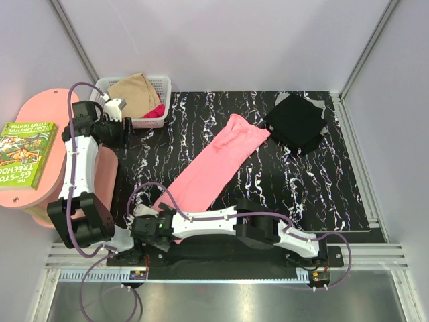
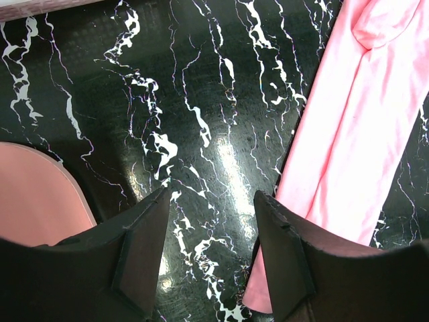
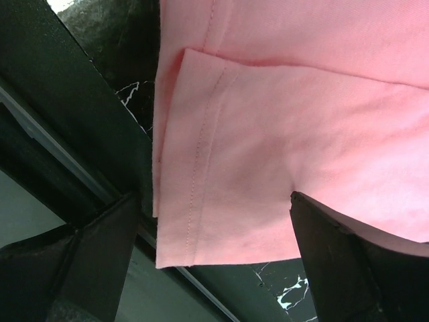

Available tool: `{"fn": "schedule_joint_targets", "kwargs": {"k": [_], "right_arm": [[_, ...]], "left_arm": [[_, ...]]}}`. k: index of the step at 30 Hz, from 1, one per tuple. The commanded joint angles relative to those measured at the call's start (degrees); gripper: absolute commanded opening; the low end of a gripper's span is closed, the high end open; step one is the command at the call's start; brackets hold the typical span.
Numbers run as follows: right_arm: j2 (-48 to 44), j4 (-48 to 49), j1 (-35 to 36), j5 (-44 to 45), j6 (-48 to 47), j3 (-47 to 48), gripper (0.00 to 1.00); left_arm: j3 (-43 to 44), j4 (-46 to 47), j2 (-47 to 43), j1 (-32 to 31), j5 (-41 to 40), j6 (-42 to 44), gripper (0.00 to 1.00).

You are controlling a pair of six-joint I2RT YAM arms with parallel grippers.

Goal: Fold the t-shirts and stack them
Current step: Fold the tshirt

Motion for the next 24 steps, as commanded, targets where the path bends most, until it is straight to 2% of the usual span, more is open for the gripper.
{"fn": "schedule_joint_targets", "kwargs": {"k": [1,4,13,17,18,24], "right_arm": [[-2.1,1.8,1.8,-2.9,-1.1,2.9,0.96],[-0.7,3.9,2.0,-1.0,-1.8,2.4,0.88],[2.6,5.0,2.9,-0.1,-2.9,5.2,0.82],[2.3,5.0,2.9,0.2,-1.3,3.3,0.59],[1.6,5.0,2.9,0.4,-1.0,2.6,0.45],[-2.5,5.5,2.7,2.8,-0.2,-2.5,0.23]], "left_arm": [[0.1,1.2,-1.1,0.3,1.5,1.1,0.58],[-0.2,1.2,-1.1,0.4,1.8,1.2,0.58],[-1.2,1.2,-1.3,0.4,0.4,3.0,0.57],[-1.7,1.2,-1.5,0.4,0.3,3.3,0.57],[-1.8,1.1,-1.6,0.4,0.1,3.4,0.57],[-2.1,1.1,-1.8,0.3,-0.1,3.6,0.57]]}}
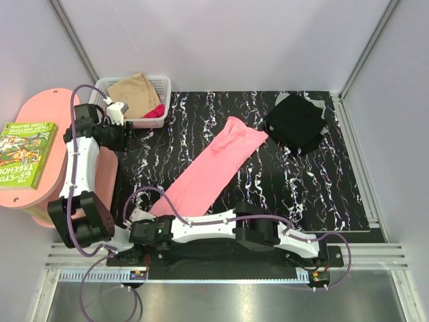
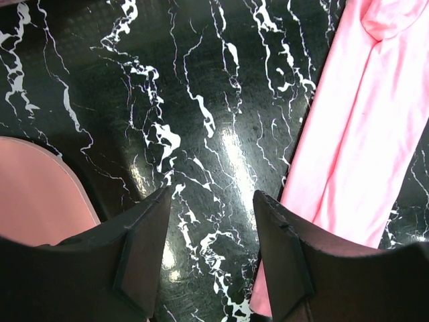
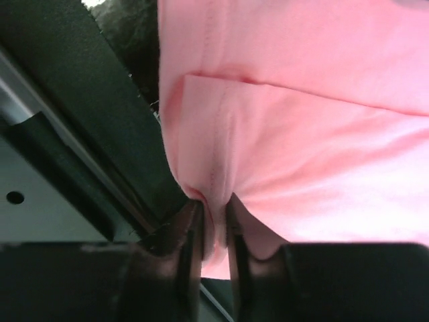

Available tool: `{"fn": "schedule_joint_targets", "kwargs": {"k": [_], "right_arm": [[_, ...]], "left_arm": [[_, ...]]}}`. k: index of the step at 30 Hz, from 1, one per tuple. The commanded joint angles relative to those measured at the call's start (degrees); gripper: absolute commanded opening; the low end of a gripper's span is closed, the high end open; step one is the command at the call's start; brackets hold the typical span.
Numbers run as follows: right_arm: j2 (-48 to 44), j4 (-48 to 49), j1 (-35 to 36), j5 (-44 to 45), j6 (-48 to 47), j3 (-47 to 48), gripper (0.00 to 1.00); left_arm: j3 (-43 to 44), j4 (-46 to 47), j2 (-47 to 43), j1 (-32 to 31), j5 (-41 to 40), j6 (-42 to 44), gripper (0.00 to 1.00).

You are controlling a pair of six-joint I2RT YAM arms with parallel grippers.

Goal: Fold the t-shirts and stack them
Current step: Fold the tshirt

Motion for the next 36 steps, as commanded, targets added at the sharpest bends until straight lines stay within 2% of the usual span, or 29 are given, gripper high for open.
{"fn": "schedule_joint_targets", "kwargs": {"k": [1,4,8,21,33,36], "right_arm": [[-3.6,3.0,1.6,1.4,1.9,-4.1,0.15],[-4.8,3.3,1.4,0.8,2.8,-6.1,0.04],[-8.2,3.2,1.4,-1.0,2.9,-8.4,0.00],[-20.3,1.1,0.0,-0.3,0.9,-9.4,0.00],[-22.5,1.2,0.0,-12.3,2.4,-12.2,0.00],[-24.6,1.2,-1.5,-12.2,1.5,-14.4,0.00]], "left_arm": [[-0.1,1.2,-1.9,0.2,0.3,0.9,0.57],[0.2,1.3,-2.1,0.2,0.4,0.8,0.57],[0.4,1.2,-2.3,0.2,0.3,0.8,0.57],[0.0,1.2,-1.0,0.1,1.1,0.8,0.57],[0.6,1.1,-0.8,0.2,1.8,1.1,0.57],[0.8,1.1,-0.7,0.2,2.3,1.0,0.57]]}}
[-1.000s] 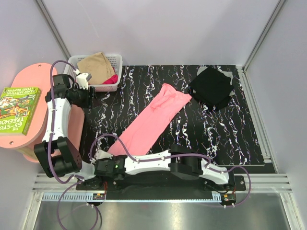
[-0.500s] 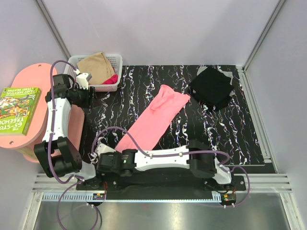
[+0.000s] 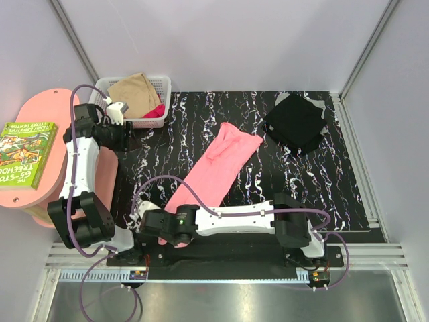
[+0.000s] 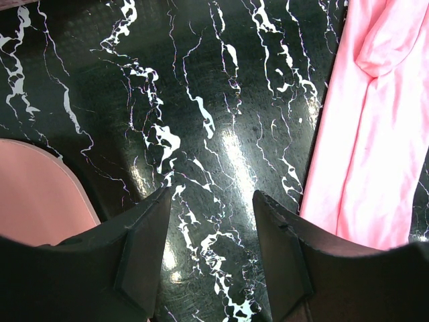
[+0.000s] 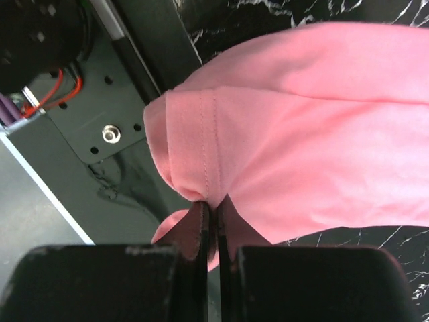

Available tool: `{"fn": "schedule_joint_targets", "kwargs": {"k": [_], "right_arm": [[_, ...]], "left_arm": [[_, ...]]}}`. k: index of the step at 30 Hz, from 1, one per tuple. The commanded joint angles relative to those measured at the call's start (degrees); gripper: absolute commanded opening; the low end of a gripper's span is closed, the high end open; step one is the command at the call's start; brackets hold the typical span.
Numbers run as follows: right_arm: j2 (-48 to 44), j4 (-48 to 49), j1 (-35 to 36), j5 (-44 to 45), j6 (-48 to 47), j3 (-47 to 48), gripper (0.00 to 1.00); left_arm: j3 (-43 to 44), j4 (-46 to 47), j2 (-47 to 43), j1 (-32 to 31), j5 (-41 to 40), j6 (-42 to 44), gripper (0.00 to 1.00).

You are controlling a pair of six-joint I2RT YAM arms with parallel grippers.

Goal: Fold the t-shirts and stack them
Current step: Fold the tshirt

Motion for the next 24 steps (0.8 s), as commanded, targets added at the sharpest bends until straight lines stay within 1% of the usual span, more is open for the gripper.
{"fn": "schedule_joint_targets", "kwargs": {"k": [1,3,4,6,7,11,14,20,24], "right_arm": [[-6.5,0.4,-2.5,-3.2,0.3,-2.8,0.00],[-8.3,1.6,-5.5,-3.5,0.7,-6.3,0.00],[-10.5,2.2,-8.6,-3.4,0.7,-7.7,0.00],[-13.7,4.2,-12.2,-3.3,0.8,-11.5,0.00],[-14.5,4.8,-15.3,-3.2,0.6,-12.5,0.00],[-16.1,6.8,-21.9,-4.8,-0.1,-16.2,0.00],[-14.9,9.0,-26.0,-7.2,-0.6,-17.0,0.00],[-7.9,11.3,-30.1,-11.1,-1.9,-15.7,0.00],[-4.6,11.6,-31.8,-10.0,-2.8,-15.6,0.00]], "left_arm": [[0.9,1.0,-0.6,0.1,2.3,0.8,0.57],[1.0,0.8,-0.5,0.1,2.6,0.6,0.57],[1.0,0.8,-0.4,0.1,2.7,0.6,0.57],[1.0,0.6,-0.5,0.0,2.7,0.7,0.57],[1.0,0.6,-0.5,-0.2,2.6,0.7,0.57],[1.2,0.2,-0.4,-0.4,2.6,1.1,0.56],[1.3,-0.2,-0.2,-0.5,2.9,1.2,0.57],[2.3,-1.0,-0.1,-0.9,2.9,1.8,0.57],[2.9,-2.1,-0.2,-1.2,2.4,2.8,0.57]]}}
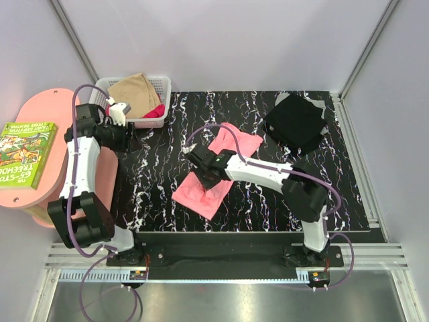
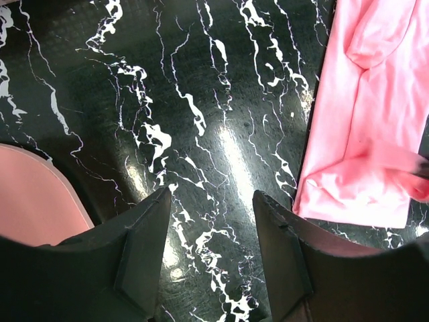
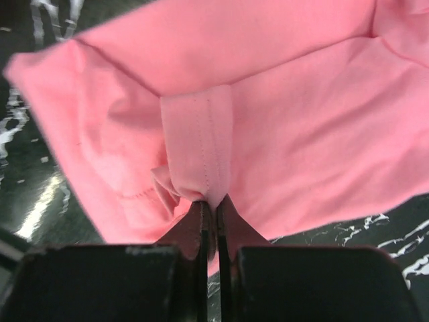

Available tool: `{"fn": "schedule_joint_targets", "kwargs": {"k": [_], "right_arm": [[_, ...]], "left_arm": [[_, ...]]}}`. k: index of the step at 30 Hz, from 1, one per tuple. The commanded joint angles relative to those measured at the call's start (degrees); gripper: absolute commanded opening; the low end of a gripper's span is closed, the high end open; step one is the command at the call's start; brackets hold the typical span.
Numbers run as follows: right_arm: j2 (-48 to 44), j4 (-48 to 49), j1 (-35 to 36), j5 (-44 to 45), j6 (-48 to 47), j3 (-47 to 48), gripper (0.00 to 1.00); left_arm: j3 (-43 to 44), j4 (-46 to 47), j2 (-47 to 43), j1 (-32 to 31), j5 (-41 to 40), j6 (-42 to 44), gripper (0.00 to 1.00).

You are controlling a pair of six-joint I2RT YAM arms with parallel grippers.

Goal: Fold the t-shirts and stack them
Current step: Fold the tshirt

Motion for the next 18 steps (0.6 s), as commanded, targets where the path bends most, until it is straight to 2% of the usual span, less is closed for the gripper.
{"fn": "schedule_joint_targets", "kwargs": {"k": [1,6,12,18], "right_arm": [[2.8,2.4,-2.3,-0.9,-1.7,0.5,0.00],[2.1,2.8,-5.9,0.3,-1.5,-2.0,0.00],[-0.7,3.5,-8.3,0.3,-1.5,-2.6,0.00],[-2.1,3.4,-8.4,-1.2,-1.5,-0.7,0.00]], "left_arm": [[2.8,-0.9,-0.4,-0.5,1.5,1.9,0.57],[2.6,-4.4,-2.3,-3.7,1.5,4.7,0.57],[-1.9,-6.3,-8.6,-20.4,-4.2,7.1,0.56],[-3.7,-6.3,-8.7,-27.6,-4.8,4.8,0.56]]}}
